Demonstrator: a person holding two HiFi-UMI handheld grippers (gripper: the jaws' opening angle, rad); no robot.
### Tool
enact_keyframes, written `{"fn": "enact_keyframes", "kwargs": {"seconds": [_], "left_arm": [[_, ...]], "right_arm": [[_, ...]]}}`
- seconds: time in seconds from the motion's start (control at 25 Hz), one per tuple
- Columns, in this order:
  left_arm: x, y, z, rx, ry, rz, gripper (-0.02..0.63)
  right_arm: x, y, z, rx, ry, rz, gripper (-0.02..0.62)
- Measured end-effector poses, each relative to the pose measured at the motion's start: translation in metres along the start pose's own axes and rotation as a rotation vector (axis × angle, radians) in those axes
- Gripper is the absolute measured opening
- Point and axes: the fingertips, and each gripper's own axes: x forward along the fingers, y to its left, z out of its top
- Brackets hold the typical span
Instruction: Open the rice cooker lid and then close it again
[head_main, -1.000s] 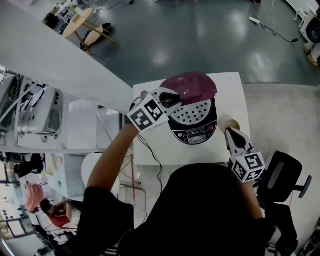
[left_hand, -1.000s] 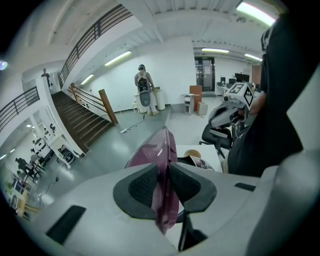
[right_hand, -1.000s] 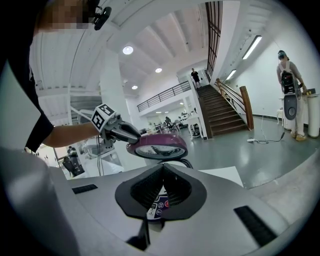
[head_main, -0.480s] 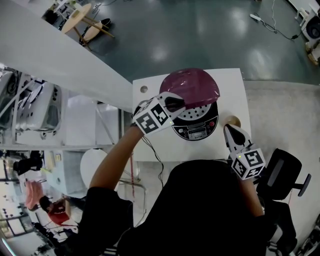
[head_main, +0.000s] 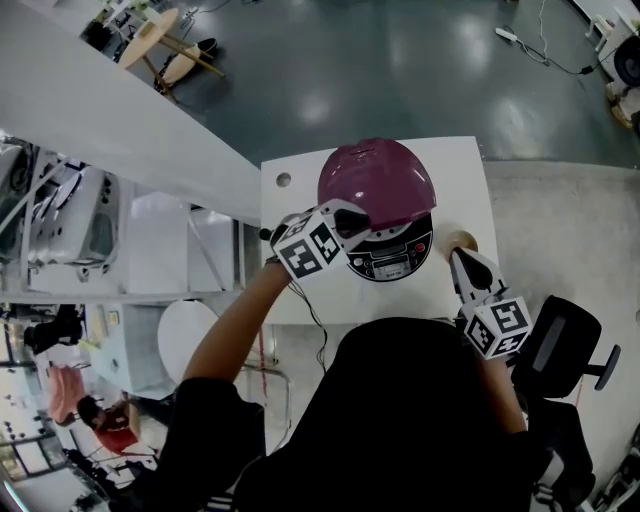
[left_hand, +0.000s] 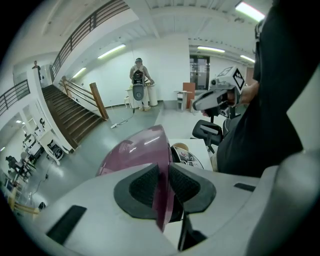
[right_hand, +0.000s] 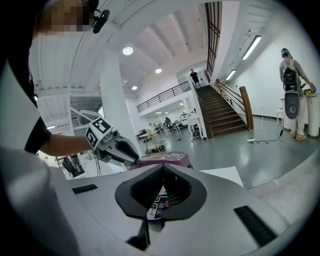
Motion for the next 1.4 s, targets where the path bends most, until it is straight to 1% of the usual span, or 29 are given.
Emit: {"fn": "enact_keyframes", "kwargs": {"seconds": [0.16,0.32,0.52,0.88,1.16,1.4], "left_arm": [[0.007,-0.006,-0.006,-0.016,-0.002,-0.017,0.071],[0.013,-0.012,-0.010,0.004,-0.007,-0.028,0.069],[0.020,-0.018,-0.018,-0.017,-0.006,-0.053,0.069],[0.031,-0.026,-0.027,-0.025,0.005,-0.055,0.069],[0.040,-0.032,-0.034,-0.059,0.007,-0.075,0.067],[0.050,-0.037,-0.044,-0.069,0.019,-0.096,0.058]], "right_arm": [[-0.002,-0.002,-0.003,0.000,0.004,-0.002,0.000],[-0.004,-0.003,-0.004,0.004,0.001,-0.007,0.000],[-0.005,-0.003,0.000,0.003,-0.001,-0.007,0.000],[-0.008,-0.003,-0.003,0.007,0.001,-0.016,0.000],[-0.011,-0.004,-0.004,0.009,0.002,-0.024,0.000],[-0.012,-0.005,-0.008,0.015,0.004,-0.032,0.000]]}}
